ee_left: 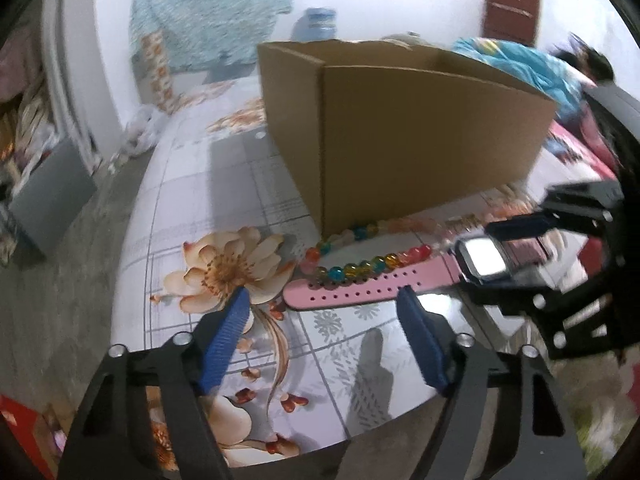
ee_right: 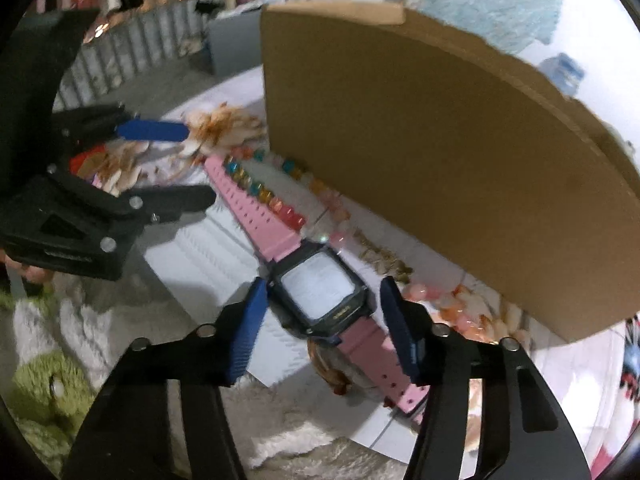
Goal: Organize jewelry
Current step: 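Move the right tool to the black watch face and close on it, then close the left tool on the pink strap while the right tool holds the watch face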
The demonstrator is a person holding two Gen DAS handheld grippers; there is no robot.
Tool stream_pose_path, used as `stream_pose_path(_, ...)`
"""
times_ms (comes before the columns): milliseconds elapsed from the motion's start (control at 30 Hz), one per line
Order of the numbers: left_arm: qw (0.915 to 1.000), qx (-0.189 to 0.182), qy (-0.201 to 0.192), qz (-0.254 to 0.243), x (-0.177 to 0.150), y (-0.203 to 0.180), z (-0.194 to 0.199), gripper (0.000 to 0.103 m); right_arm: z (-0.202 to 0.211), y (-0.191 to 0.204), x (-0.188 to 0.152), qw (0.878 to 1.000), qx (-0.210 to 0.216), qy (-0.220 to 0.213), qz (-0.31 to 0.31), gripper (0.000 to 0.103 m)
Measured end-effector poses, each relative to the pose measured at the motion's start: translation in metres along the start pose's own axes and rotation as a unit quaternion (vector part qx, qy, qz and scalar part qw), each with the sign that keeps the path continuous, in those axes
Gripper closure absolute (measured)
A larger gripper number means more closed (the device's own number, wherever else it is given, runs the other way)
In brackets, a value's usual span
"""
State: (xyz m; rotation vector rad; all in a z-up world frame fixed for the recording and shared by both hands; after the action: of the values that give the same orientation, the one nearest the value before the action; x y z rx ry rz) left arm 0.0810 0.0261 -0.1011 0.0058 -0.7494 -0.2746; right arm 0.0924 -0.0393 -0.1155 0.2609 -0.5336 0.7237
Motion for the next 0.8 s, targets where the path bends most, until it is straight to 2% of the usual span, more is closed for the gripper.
stream_pose_path(133,0.9989,-0.014,0.000,-0.045,-0.004,-0.015,0.002,0.045,0.001,0.001,0.000,0.999,0.025,0.019,0.012,0.054)
stream_pose_path(267,0.9962,-0.028,-0.004,-0.083,-0.008,-0.029,0.003,0.046,0.001,-0.001,-0.001,0.998,0.060,0.034,0.016,0.055)
stream_pose_path(400,0.9921,-0.039,-0.015,-0.119,-0.007,-0.045,0.006,0.046,0.003,-0.009,-0.002,0.993,0.112,0.046,0.001,0.055)
stream_pose_path(700,0.9823,-0.030,-0.033,-0.182,-0.008,-0.072,0.007,0.058,0.009,-0.014,0.005,0.975,0.211,0.065,-0.032,0.055)
stream_pose_path(800,0.9819,-0.035,-0.032,-0.183,-0.009,-0.075,0.006,0.069,0.015,-0.011,0.006,0.970,0.234,0.062,-0.040,0.055)
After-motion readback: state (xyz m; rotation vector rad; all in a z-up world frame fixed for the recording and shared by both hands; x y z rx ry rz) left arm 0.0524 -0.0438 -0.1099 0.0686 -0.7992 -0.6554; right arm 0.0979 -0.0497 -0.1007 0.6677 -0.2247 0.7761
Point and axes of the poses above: each gripper's, at about its wrist camera, not at the fingertips, and z roughly against the way its jaws point, y to its left, x to its top, the point moved 9 cm from there along -z, roughly the way its jaws point, and after that the axes turned 6 degrees about x, right-handed, at the moved point
